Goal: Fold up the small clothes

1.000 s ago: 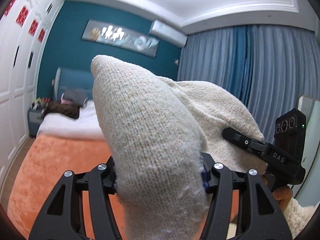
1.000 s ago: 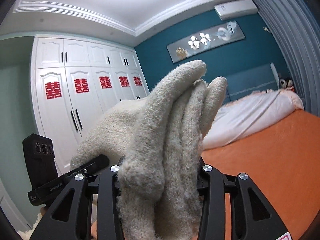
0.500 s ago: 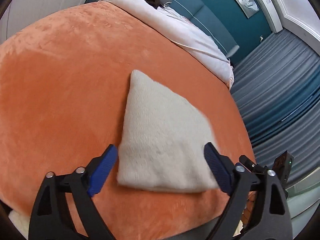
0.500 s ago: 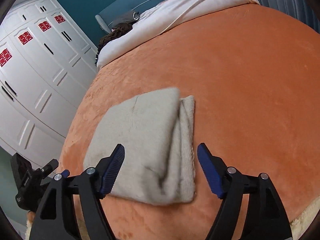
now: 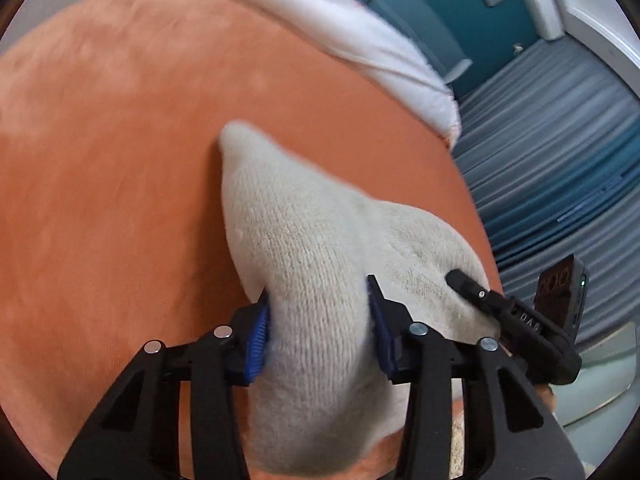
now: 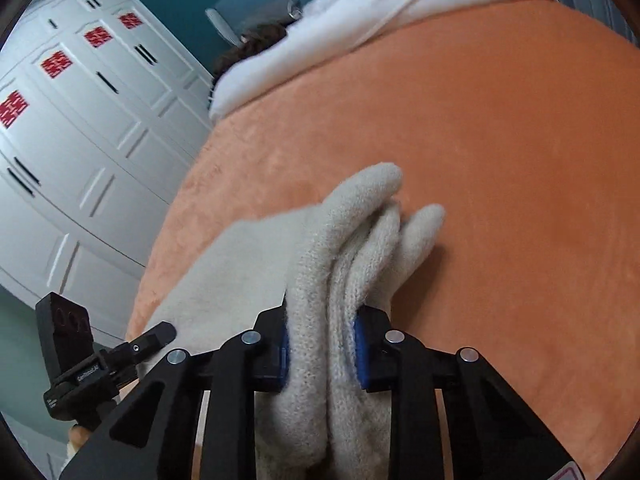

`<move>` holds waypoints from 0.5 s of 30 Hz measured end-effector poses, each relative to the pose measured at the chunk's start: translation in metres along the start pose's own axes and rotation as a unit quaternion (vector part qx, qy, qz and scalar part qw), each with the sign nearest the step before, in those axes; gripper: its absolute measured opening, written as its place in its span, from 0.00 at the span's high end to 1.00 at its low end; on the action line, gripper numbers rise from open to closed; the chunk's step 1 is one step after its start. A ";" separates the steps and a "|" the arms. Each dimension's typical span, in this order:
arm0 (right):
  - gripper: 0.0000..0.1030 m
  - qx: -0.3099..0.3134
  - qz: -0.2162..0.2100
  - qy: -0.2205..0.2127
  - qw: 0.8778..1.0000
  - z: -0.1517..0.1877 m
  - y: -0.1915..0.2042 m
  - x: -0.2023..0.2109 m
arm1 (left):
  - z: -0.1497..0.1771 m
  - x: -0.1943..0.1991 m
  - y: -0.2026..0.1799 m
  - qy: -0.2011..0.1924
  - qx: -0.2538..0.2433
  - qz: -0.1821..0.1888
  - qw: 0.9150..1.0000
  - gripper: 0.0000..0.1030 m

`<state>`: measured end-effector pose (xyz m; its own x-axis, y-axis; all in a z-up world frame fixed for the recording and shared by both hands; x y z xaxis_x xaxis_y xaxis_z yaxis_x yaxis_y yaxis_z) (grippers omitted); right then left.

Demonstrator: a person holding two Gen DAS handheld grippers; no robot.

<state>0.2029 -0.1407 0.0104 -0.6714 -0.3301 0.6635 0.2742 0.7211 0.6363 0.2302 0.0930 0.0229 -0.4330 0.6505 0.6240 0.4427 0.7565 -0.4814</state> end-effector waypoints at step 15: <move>0.68 -0.004 0.090 -0.038 0.995 0.005 -0.061 0.021 | 0.033 -0.035 -0.034 0.047 -0.105 -0.144 0.983 0.54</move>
<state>0.1684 -0.1884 -0.0165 -0.6609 -0.1485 0.7356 0.4000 0.7597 0.5127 0.2044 0.0467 -0.0031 -0.4940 0.3948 0.7746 0.4688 0.8713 -0.1451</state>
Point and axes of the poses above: each gripper's, at about its wrist camera, not at the fingertips, and x roughly against the way its jaws point, y to its left, z to its underside, the point moved 5 cm from there along -x, roughly the way its jaws point, and after that the axes turned 15 degrees about -x, right-handed, at the moved point
